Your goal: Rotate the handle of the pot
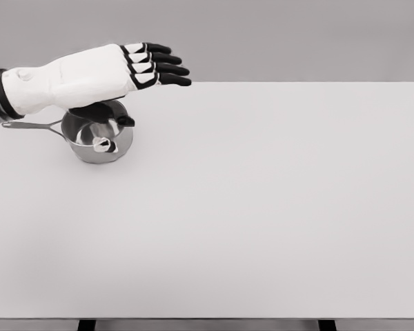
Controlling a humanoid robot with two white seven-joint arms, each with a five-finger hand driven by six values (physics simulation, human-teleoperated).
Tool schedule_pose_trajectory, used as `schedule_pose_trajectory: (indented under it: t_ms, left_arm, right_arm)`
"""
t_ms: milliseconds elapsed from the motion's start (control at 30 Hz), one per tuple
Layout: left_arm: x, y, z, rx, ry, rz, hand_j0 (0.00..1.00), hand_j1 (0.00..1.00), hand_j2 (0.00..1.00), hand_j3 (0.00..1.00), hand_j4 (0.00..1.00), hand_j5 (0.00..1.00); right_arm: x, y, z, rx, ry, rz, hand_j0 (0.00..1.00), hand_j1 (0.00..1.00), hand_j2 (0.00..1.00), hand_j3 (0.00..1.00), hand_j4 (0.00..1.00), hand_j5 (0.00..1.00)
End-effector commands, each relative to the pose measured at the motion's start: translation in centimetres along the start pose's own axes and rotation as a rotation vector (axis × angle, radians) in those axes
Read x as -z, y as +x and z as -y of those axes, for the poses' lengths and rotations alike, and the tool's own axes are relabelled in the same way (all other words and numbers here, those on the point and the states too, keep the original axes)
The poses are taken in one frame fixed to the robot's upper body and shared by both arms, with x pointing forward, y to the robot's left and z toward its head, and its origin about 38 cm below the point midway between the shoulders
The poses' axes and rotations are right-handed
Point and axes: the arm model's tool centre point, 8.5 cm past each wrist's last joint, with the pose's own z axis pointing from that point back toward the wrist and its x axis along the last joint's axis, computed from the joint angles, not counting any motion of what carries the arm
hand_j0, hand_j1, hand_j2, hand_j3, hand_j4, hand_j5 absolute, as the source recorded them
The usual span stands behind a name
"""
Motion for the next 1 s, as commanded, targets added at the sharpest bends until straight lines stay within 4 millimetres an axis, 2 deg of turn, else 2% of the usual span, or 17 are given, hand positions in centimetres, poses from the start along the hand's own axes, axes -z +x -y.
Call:
schedule_pose_trajectory:
  t_ms: [0,200,267,333,400,667,967]
  left_arm:
    - [3.3,2.1,2.5,-0.057,-0.014,0.105,1.0,1.0,1.0,1.0,1.0,1.0]
    - [2.6,2.0,3.1,-0.05,-0.049,0.088,1.0,1.0,1.0,1.0,1.0,1.0]
    - [1.7,1.7,3.6,-0.049,-0.074,0.066,1.0,1.0,1.0,1.0,1.0,1.0]
    - [-0.1,1.3,4.4,-0.05,-0.115,0.022,1.0,1.0,1.0,1.0,1.0,1.0]
    - [-1.0,1.0,4.3,-0.044,-0.128,0.0,1.0,1.0,1.0,1.0,1.0,1.0]
    - [-2.3,0.6,3.9,-0.032,-0.142,-0.032,1.0,1.0,1.0,1.0,1.0,1.0]
    - [-2.4,0.5,3.2,-0.02,-0.129,-0.038,1.0,1.0,1.0,1.0,1.0,1.0]
  right_arm:
    - [0.0,0.0,0.0,-0.001,0.0,0.0,1.0,1.0,1.0,1.0,1.0,1.0]
    - [0.0,0.0,0.0,-0.001,0.0,0.0,1.0,1.0,1.0,1.0,1.0,1.0]
    - [0.0,0.0,0.0,-0.001,0.0,0.0,1.0,1.0,1.0,1.0,1.0,1.0]
    - [0.0,0.0,0.0,0.001,0.0,0.001,1.0,1.0,1.0,1.0,1.0,1.0]
    - [0.0,0.0,0.0,-0.001,0.0,0.0,1.0,1.0,1.0,1.0,1.0,1.0]
    - [0.0,0.0,0.0,-0.001,0.0,0.001,1.0,1.0,1.0,1.0,1.0,1.0]
    - [0.0,0.0,0.0,0.001,0.0,0.001,1.0,1.0,1.0,1.0,1.0,1.0]
